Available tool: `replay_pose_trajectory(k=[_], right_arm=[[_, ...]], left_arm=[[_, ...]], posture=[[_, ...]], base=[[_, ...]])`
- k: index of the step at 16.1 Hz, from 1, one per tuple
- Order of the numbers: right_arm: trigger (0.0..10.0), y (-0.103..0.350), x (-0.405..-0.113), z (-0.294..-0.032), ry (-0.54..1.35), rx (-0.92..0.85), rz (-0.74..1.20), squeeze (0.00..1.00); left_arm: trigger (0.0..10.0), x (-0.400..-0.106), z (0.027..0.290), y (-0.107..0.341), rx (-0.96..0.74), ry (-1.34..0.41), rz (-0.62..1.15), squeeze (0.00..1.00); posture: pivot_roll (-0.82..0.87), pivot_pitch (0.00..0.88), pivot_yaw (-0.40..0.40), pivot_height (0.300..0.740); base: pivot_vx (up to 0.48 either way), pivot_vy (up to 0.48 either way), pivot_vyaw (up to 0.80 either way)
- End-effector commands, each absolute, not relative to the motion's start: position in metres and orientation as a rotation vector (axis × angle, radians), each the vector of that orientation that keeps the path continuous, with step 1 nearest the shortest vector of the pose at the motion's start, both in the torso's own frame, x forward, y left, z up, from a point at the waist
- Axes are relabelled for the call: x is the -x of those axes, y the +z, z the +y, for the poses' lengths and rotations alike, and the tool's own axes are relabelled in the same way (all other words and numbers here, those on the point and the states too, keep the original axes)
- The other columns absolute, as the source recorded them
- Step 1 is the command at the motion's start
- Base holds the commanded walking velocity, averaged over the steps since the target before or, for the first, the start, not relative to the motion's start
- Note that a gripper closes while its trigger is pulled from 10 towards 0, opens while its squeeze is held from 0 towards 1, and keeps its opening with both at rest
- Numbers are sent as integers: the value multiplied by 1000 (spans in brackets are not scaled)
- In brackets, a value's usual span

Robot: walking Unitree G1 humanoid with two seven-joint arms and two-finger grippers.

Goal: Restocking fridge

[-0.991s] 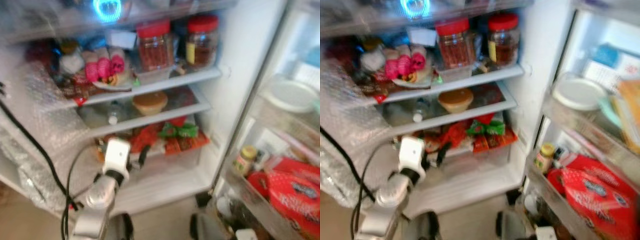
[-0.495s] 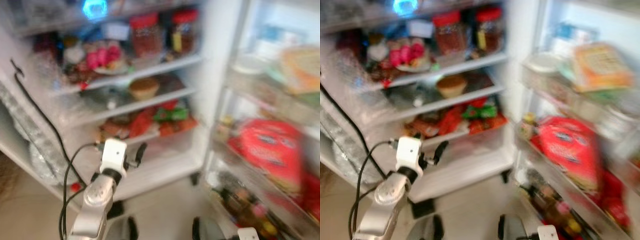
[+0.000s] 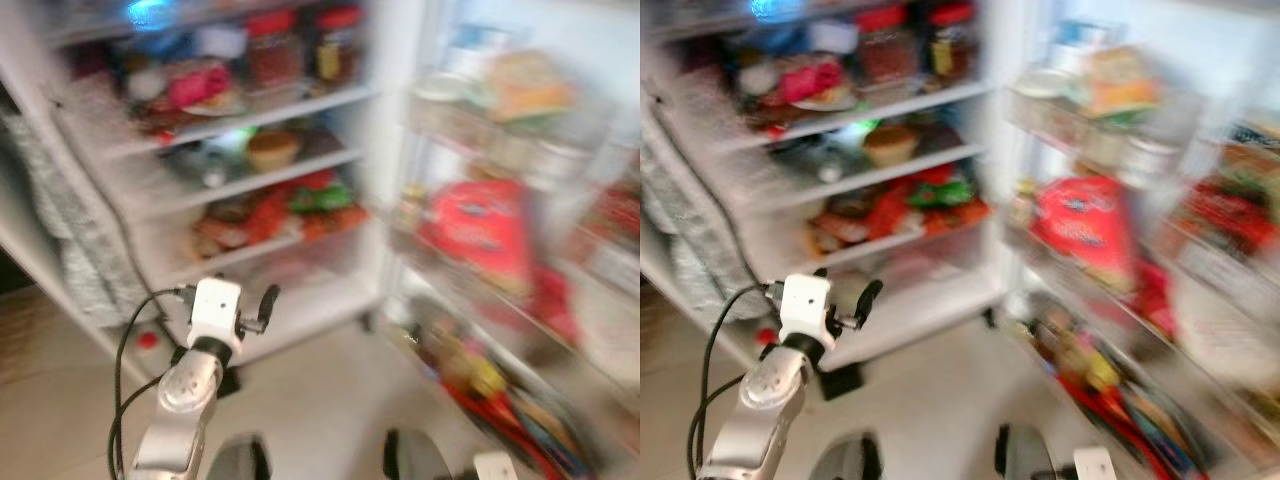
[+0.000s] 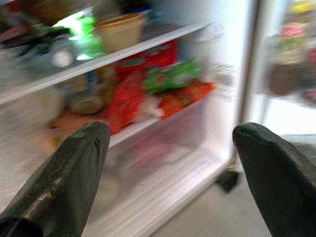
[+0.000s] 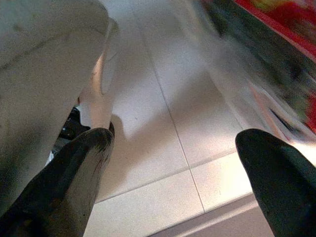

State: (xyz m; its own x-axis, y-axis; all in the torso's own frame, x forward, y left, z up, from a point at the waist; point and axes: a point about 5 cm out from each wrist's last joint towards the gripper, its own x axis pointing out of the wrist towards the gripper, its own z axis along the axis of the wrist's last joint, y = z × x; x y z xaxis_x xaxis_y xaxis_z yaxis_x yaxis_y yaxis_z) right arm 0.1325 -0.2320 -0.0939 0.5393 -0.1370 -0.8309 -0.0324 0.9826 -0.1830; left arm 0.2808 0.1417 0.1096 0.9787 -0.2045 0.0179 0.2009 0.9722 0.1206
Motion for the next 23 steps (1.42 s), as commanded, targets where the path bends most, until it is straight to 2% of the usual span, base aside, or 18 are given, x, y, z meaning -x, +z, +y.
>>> replay_pose_trajectory(k=[1, 5, 10, 17, 23], right_arm=[[10000, -98, -124, -226, -51, 166, 1029, 0], [10000, -98, -125, -227, -49, 166, 1028, 0], [10000, -98, -126, -227, -51, 163, 1030, 0], [10000, -98, -127, -225, -51, 148, 1032, 0], [10000, -99, -126, -222, -49, 139, 1033, 0]], left_arm=[[10000, -280, 147, 108, -130, -189, -25, 0], [10000, -282, 182, 83, -73, -32, 85, 0], [10000, -279, 209, 23, -90, 54, 383, 0], [10000, -248, 216, -36, -77, 108, 693, 0], [10000, -237, 218, -46, -51, 142, 754, 0]], posture=[[-146, 13, 27, 602], [-150, 11, 25, 602], [-150, 7, 24, 602], [-166, 0, 36, 602], [-160, 0, 38, 602]], base=[[-371, 0, 0], [-257, 0, 0], [0, 0, 0], [0, 0, 0], [0, 94, 0]])
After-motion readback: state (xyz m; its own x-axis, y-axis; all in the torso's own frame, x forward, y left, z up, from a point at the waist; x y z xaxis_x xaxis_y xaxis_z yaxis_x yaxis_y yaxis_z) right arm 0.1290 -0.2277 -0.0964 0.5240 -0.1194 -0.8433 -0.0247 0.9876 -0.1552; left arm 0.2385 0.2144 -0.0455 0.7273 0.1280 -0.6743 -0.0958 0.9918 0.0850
